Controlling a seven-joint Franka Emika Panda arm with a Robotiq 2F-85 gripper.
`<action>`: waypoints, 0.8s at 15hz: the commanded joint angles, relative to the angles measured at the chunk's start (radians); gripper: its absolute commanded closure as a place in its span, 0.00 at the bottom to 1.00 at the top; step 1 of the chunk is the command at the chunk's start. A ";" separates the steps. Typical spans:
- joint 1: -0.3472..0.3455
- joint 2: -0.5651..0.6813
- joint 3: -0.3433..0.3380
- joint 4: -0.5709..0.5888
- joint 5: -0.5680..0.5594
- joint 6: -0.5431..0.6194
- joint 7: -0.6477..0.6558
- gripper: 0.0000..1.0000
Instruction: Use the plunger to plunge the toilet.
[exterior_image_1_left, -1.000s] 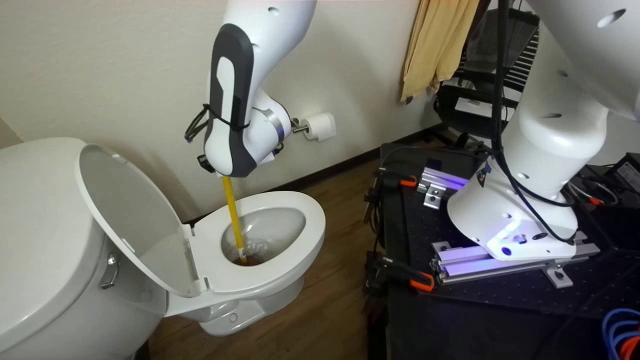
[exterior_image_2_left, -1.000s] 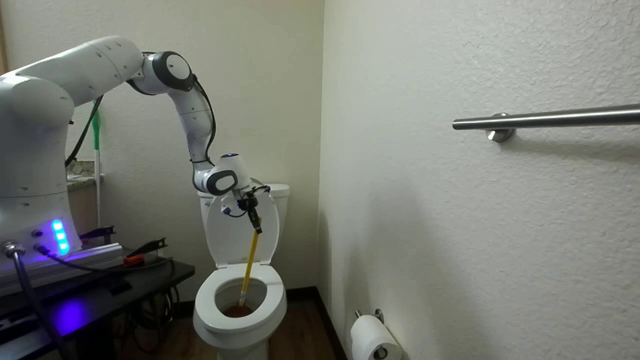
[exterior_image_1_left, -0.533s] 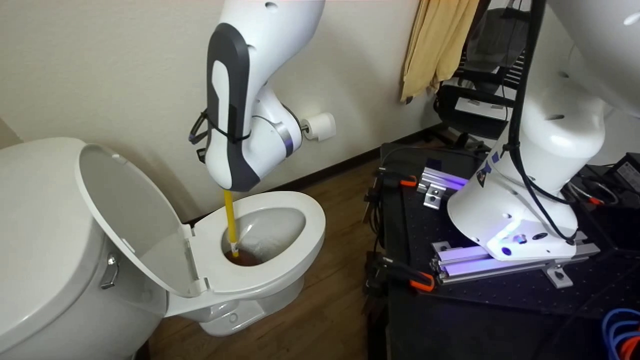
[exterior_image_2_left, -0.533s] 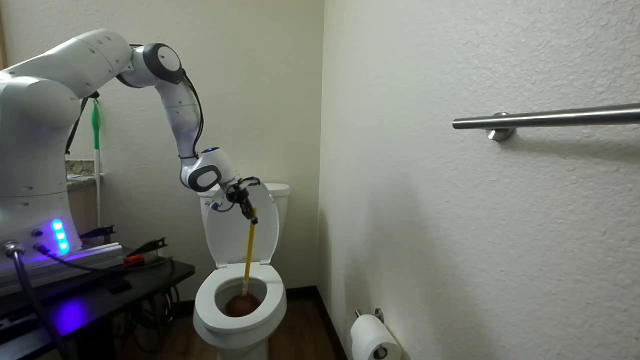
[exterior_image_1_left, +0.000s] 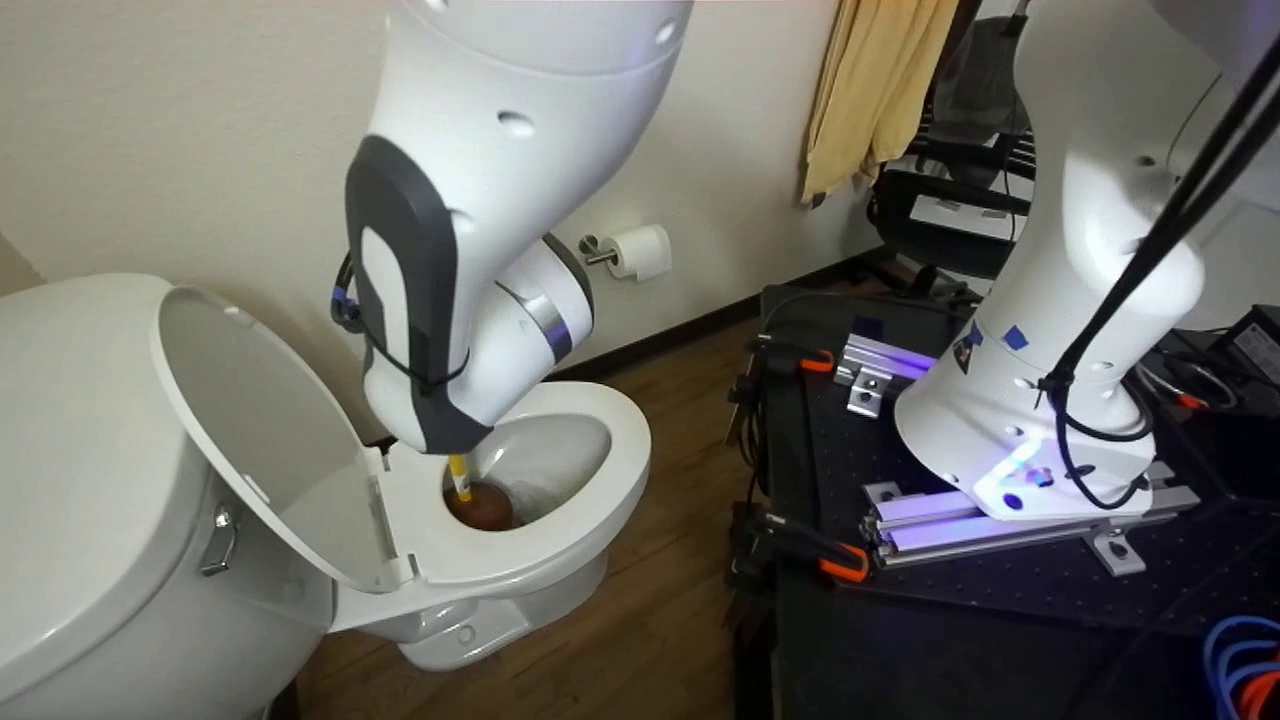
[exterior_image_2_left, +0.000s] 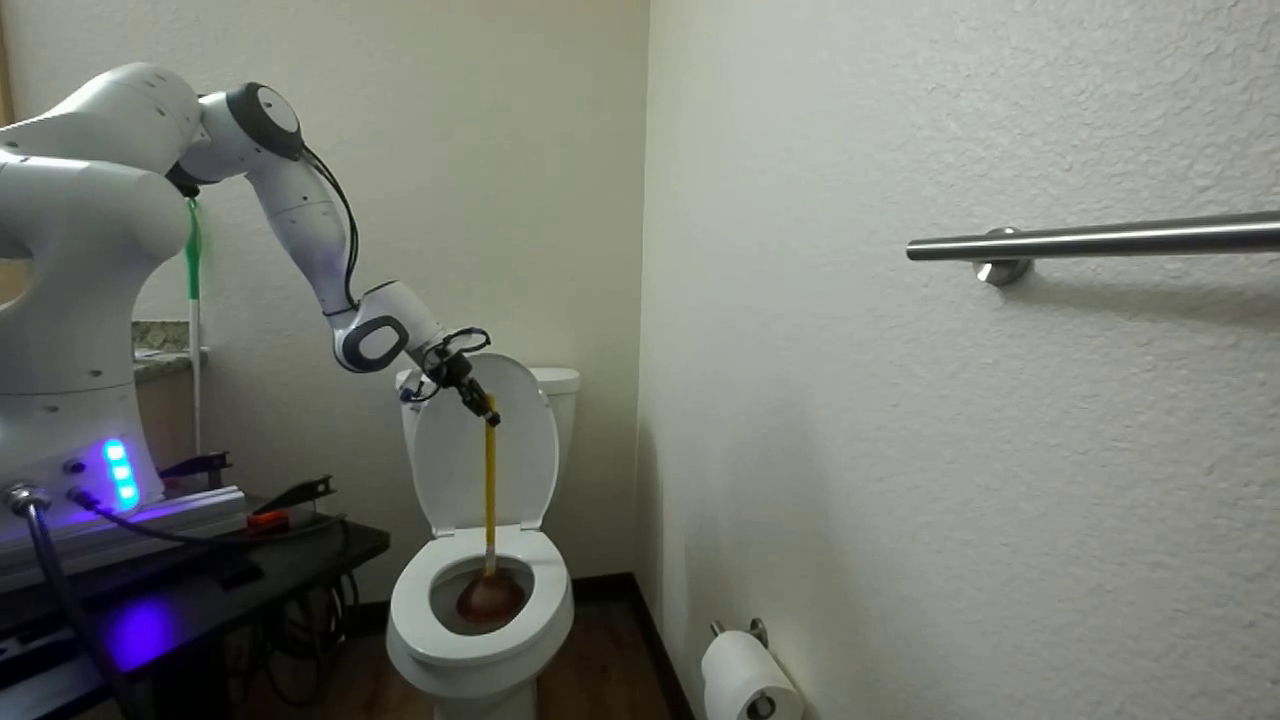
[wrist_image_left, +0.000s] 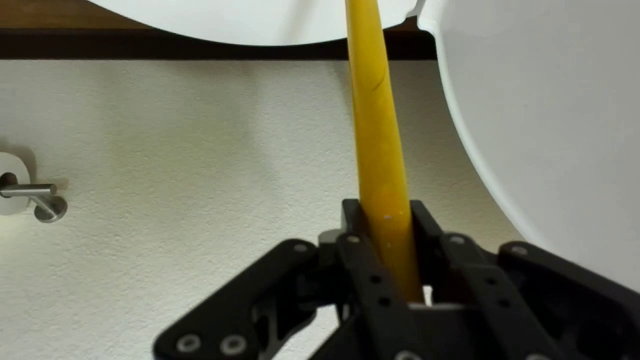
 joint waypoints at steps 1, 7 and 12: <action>0.037 0.111 -0.016 0.099 -0.007 -0.123 0.000 0.94; 0.043 0.320 -0.111 0.375 -0.094 -0.399 0.048 0.94; -0.041 0.212 -0.102 0.333 -0.268 -0.349 0.196 0.94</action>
